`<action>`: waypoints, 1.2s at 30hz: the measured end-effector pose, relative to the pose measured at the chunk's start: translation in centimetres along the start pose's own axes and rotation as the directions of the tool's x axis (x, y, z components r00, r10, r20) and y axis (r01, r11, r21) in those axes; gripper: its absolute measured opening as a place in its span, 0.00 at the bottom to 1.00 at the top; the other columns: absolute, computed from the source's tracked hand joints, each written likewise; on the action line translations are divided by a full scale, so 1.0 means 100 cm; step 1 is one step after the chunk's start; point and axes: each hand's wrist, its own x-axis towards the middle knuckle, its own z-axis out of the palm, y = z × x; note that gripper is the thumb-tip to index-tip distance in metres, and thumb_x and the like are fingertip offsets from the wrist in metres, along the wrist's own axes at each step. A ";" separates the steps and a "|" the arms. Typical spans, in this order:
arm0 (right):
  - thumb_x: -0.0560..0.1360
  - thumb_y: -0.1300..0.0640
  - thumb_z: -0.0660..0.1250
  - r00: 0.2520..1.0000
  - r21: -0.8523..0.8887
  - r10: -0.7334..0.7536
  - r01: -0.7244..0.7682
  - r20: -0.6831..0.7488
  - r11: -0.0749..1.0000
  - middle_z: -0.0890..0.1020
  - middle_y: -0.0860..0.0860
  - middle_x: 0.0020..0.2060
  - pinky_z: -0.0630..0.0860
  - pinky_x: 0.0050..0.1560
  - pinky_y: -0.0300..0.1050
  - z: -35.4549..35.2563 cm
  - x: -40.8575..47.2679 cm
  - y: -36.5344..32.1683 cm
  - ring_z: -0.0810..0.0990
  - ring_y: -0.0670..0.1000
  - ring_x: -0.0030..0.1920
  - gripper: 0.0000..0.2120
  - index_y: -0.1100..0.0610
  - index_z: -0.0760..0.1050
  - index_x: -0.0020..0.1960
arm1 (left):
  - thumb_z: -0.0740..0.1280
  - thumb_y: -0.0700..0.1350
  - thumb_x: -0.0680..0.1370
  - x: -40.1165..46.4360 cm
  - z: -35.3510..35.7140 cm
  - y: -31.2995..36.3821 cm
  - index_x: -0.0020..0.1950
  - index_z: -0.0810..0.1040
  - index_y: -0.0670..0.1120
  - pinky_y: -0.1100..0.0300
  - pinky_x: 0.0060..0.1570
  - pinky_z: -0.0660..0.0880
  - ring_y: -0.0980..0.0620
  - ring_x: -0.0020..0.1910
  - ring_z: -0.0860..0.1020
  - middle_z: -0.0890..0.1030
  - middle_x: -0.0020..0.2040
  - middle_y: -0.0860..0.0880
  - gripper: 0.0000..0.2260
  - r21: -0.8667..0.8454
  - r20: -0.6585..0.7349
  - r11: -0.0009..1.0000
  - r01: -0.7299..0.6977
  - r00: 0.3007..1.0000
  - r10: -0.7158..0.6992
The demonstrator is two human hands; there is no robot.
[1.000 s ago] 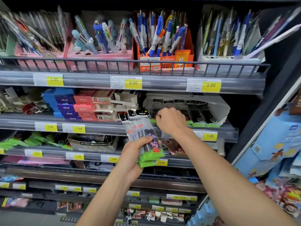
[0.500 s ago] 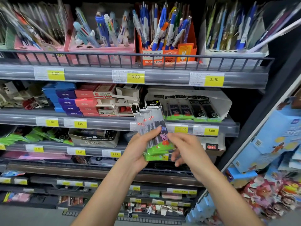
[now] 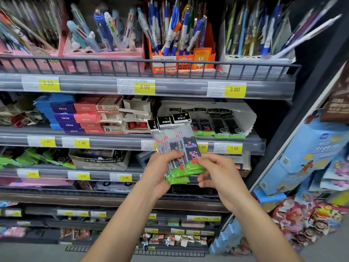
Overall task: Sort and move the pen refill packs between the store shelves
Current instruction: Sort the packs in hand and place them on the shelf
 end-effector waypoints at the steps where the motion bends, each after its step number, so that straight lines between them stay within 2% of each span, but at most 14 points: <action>1: 0.81 0.58 0.69 1.000 0.012 0.006 -0.006 -0.003 1.000 0.85 0.44 0.36 0.79 0.33 0.43 -0.001 0.002 -0.001 0.79 0.49 0.30 0.09 0.52 0.87 0.45 | 0.71 0.36 0.76 0.000 0.000 0.000 0.63 0.82 0.34 0.40 0.58 0.81 0.34 0.57 0.83 0.84 0.60 0.32 0.16 -0.002 -0.005 1.000 -0.003 1.000 0.003; 4: 0.80 0.61 0.70 1.000 0.035 0.021 -0.021 0.004 0.999 0.86 0.48 0.35 0.79 0.33 0.40 -0.001 0.011 -0.003 0.78 0.48 0.30 0.09 0.56 0.87 0.44 | 0.72 0.38 0.76 -0.002 -0.003 0.001 0.64 0.82 0.35 0.43 0.55 0.83 0.35 0.58 0.83 0.85 0.59 0.34 0.17 -0.034 -0.018 0.999 -0.012 1.000 0.011; 8: 0.79 0.64 0.69 0.995 0.024 0.023 -0.021 -0.095 1.000 0.85 0.56 0.35 0.77 0.31 0.45 0.003 0.048 -0.017 0.78 0.48 0.28 0.09 0.61 0.85 0.41 | 0.74 0.39 0.71 -0.004 -0.015 0.000 0.55 0.86 0.37 0.51 0.37 0.84 0.43 0.45 0.88 0.88 0.50 0.36 0.14 -0.063 -0.081 0.998 -0.012 0.997 0.006; 13: 0.75 0.66 0.70 0.978 -0.056 0.005 -0.017 -0.210 0.998 0.80 0.59 0.38 0.79 0.36 0.45 0.027 0.120 -0.044 0.76 0.49 0.23 0.03 0.66 0.79 0.43 | 0.76 0.39 0.71 -0.008 -0.034 -0.005 0.45 0.90 0.40 0.53 0.39 0.84 0.43 0.49 0.88 0.88 0.51 0.37 0.06 -0.030 -0.124 0.999 0.016 0.992 -0.020; 16: 0.76 0.65 0.69 0.972 -0.108 0.007 -0.033 -0.233 0.994 0.79 0.58 0.44 0.81 0.37 0.45 0.046 0.146 -0.050 0.78 0.48 0.20 0.08 0.68 0.78 0.54 | 0.77 0.41 0.68 -0.012 -0.037 -0.004 0.51 0.88 0.37 0.53 0.37 0.83 0.43 0.48 0.88 0.87 0.52 0.35 0.14 -0.029 -0.128 0.999 0.020 0.991 -0.023; 18: 0.77 0.62 0.68 0.964 -0.158 0.029 -0.073 -0.263 0.985 0.81 0.55 0.39 0.84 0.42 0.48 0.055 0.153 -0.051 0.81 0.49 0.23 0.05 0.65 0.78 0.50 | 0.77 0.41 0.67 -0.015 -0.037 -0.002 0.56 0.85 0.35 0.54 0.37 0.83 0.43 0.47 0.88 0.87 0.52 0.35 0.19 -0.034 -0.122 0.999 0.016 0.992 -0.020; 20: 0.77 0.58 0.67 0.954 -0.354 -0.026 -0.086 -0.300 0.931 0.81 0.52 0.27 0.83 0.42 0.47 0.059 0.154 -0.051 0.83 0.47 0.28 0.08 0.61 0.79 0.41 | 0.76 0.41 0.67 -0.017 -0.037 -0.001 0.57 0.85 0.35 0.54 0.37 0.83 0.44 0.48 0.88 0.87 0.52 0.35 0.19 -0.033 -0.110 0.999 0.009 0.994 -0.013; 22: 0.76 0.53 0.66 0.953 -0.561 -0.120 -0.060 -0.280 0.826 0.84 0.52 0.27 0.78 0.40 0.41 0.059 0.153 -0.050 0.84 0.43 0.33 0.12 0.60 0.83 0.42 | 0.77 0.41 0.67 -0.016 -0.038 0.000 0.52 0.87 0.36 0.54 0.37 0.83 0.44 0.49 0.88 0.87 0.52 0.36 0.15 -0.031 -0.099 1.000 0.005 0.995 -0.008; 24: 0.76 0.51 0.68 0.955 -0.687 -0.171 -0.044 -0.241 0.726 0.87 0.56 0.40 0.80 0.50 0.45 0.059 0.152 -0.049 0.85 0.54 0.46 0.13 0.61 0.83 0.43 | 0.77 0.40 0.68 -0.015 -0.037 -0.001 0.46 0.89 0.39 0.54 0.38 0.83 0.44 0.48 0.88 0.88 0.51 0.37 0.10 -0.038 -0.091 0.999 0.008 0.996 -0.012; 27: 0.74 0.52 0.70 0.950 -0.800 -0.242 -0.015 -0.200 0.600 0.85 0.59 0.47 0.77 0.52 0.48 0.058 0.150 -0.049 0.83 0.61 0.52 0.11 0.60 0.78 0.40 | 0.77 0.40 0.68 -0.013 -0.036 -0.002 0.44 0.90 0.40 0.54 0.39 0.83 0.44 0.47 0.88 0.88 0.49 0.38 0.07 -0.050 -0.084 0.999 0.005 0.996 -0.009; 31: 0.73 0.53 0.72 0.957 -0.828 -0.261 0.043 -0.127 0.559 0.86 0.60 0.46 0.78 0.50 0.48 0.054 0.147 -0.049 0.83 0.61 0.51 0.10 0.60 0.80 0.40 | 0.77 0.41 0.70 -0.012 -0.029 0.002 0.51 0.87 0.39 0.52 0.41 0.84 0.42 0.46 0.88 0.87 0.49 0.37 0.12 -0.104 -0.075 0.995 -0.002 0.997 -0.005; 33: 0.75 0.54 0.70 0.942 -0.799 -0.327 0.138 -0.077 0.586 0.87 0.59 0.48 0.79 0.54 0.49 0.048 0.141 -0.048 0.83 0.60 0.53 0.09 0.59 0.85 0.45 | 0.78 0.43 0.70 -0.012 -0.025 0.005 0.57 0.84 0.38 0.51 0.40 0.84 0.42 0.46 0.88 0.87 0.51 0.35 0.17 -0.111 -0.090 0.994 -0.007 0.996 -0.003; 35: 0.77 0.56 0.68 0.889 -0.738 -0.455 0.270 -0.056 0.619 0.88 0.53 0.48 0.78 0.56 0.45 0.040 0.122 -0.046 0.84 0.51 0.53 0.10 0.58 0.87 0.51 | 0.79 0.44 0.70 -0.013 -0.023 0.006 0.58 0.85 0.38 0.51 0.40 0.84 0.41 0.47 0.88 0.87 0.53 0.35 0.19 -0.104 -0.088 0.995 -0.011 0.996 0.002; 36: 0.78 0.56 0.66 0.863 -0.699 -0.503 0.332 -0.047 0.634 0.88 0.46 0.44 0.76 0.52 0.42 0.035 0.108 -0.043 0.83 0.42 0.47 0.10 0.56 0.87 0.48 | 0.79 0.45 0.70 -0.014 -0.023 0.006 0.57 0.86 0.38 0.50 0.41 0.84 0.41 0.47 0.88 0.87 0.53 0.35 0.19 -0.096 -0.077 0.995 -0.011 0.997 0.003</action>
